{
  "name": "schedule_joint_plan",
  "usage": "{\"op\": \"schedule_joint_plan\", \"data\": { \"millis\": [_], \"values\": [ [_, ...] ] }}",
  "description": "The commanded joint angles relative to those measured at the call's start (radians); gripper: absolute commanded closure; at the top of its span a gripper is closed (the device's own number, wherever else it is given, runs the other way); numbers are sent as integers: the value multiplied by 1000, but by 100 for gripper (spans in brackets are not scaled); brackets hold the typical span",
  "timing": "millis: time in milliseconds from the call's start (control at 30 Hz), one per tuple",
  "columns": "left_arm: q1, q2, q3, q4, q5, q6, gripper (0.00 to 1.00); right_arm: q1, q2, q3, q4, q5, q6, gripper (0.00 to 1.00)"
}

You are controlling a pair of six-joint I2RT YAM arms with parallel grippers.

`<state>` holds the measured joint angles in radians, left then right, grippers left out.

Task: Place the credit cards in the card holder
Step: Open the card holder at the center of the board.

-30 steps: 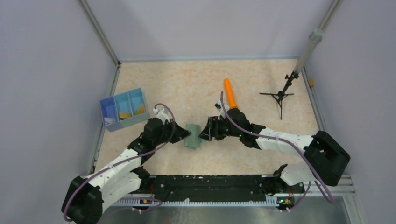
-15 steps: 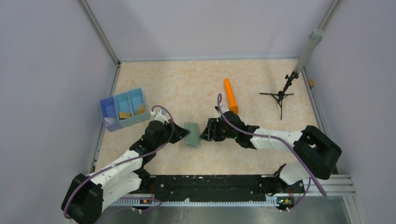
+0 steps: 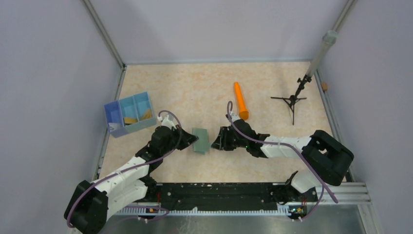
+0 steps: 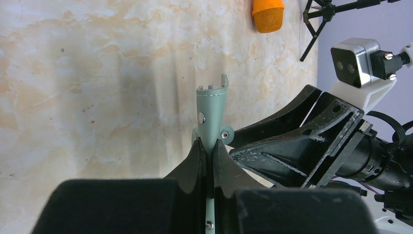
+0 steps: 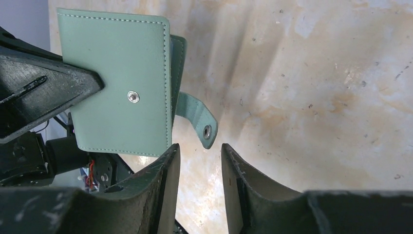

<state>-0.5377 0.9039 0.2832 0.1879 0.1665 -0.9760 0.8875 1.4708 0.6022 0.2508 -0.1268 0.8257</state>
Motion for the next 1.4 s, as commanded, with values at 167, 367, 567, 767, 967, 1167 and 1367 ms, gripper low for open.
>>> {"op": "schedule_joint_plan", "data": {
  "millis": [167, 367, 567, 767, 967, 1167, 1367],
  "values": [
    [-5, -7, -10, 75, 11, -16, 100, -21, 63, 28, 103, -29, -3, 72],
    [-5, 2, -13, 76, 20, -14, 100, -31, 87, 31, 140, -35, -29, 81],
    [-4, 46, -9, 64, 27, 2, 100, -34, 72, 47, 91, -1, -94, 100],
    [-5, 124, 38, -28, -2, 63, 40, -35, -29, 28, -10, 21, -153, 100],
    [-4, 199, 69, 10, 63, 88, 18, -33, -98, 38, -94, -11, -185, 100],
    [-7, 198, 88, 87, 129, 81, 12, -33, -179, 57, -123, -45, -193, 100],
    [-8, 213, 105, 102, 166, 102, 8, -35, -213, 85, -147, -65, -221, 100]
  ]
}}
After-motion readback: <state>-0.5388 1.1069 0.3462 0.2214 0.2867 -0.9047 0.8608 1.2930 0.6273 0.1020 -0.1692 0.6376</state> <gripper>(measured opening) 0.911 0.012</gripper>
